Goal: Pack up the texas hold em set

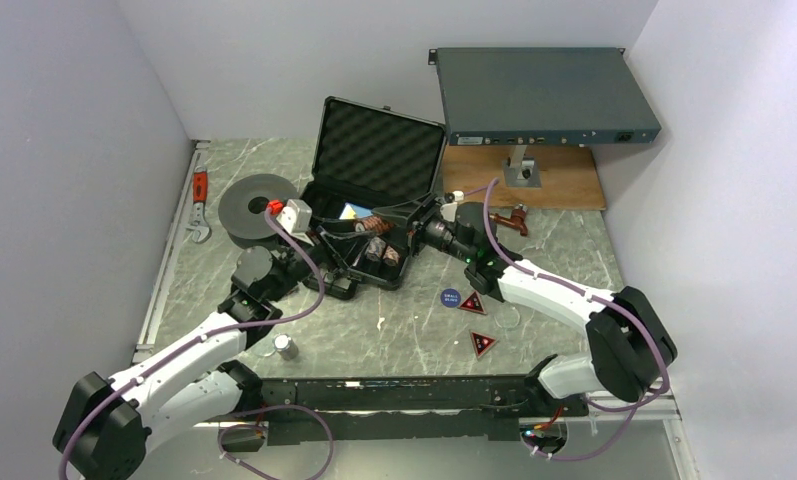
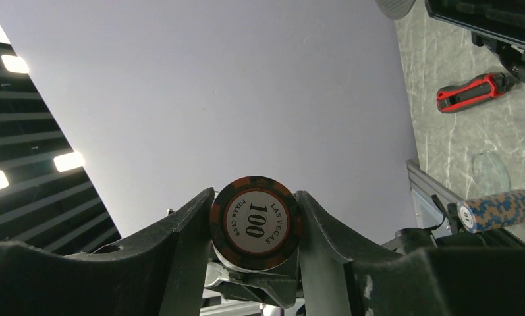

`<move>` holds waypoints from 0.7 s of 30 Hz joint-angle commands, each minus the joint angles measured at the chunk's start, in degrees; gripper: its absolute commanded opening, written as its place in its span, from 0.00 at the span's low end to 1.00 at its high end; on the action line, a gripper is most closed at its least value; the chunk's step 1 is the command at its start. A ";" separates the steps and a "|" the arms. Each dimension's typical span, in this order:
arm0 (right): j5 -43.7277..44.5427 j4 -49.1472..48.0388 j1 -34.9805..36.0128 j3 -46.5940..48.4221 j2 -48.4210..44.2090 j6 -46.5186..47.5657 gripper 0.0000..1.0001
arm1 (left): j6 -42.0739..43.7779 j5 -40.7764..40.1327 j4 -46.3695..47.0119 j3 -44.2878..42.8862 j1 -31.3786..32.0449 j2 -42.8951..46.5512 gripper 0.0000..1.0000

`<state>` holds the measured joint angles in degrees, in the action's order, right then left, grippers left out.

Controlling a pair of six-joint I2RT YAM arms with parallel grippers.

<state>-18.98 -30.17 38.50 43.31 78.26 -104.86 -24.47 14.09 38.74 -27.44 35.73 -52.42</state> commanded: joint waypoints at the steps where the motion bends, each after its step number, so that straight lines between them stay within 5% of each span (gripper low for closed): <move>1: -2.91 -2.55 0.35 5.16 -0.04 -0.19 0.00 | 0.77 0.56 6.13 -0.79 1.28 1.69 0.00; 5: -2.58 -2.76 0.27 5.65 0.14 0.47 0.00 | 1.20 0.46 4.80 -0.42 1.40 2.01 0.01; 15: -3.78 4.73 0.25 9.31 1.39 8.59 0.00 | 5.33 0.33 -5.41 -1.40 1.45 6.01 0.68; 21: -5.16 6.41 0.23 9.46 1.51 12.29 0.00 | 9.65 1.62 -18.18 -6.63 1.40 7.68 0.88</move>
<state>-22.06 -21.39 38.63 49.56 80.68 -95.29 -18.85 13.47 28.23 -29.02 36.91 -46.46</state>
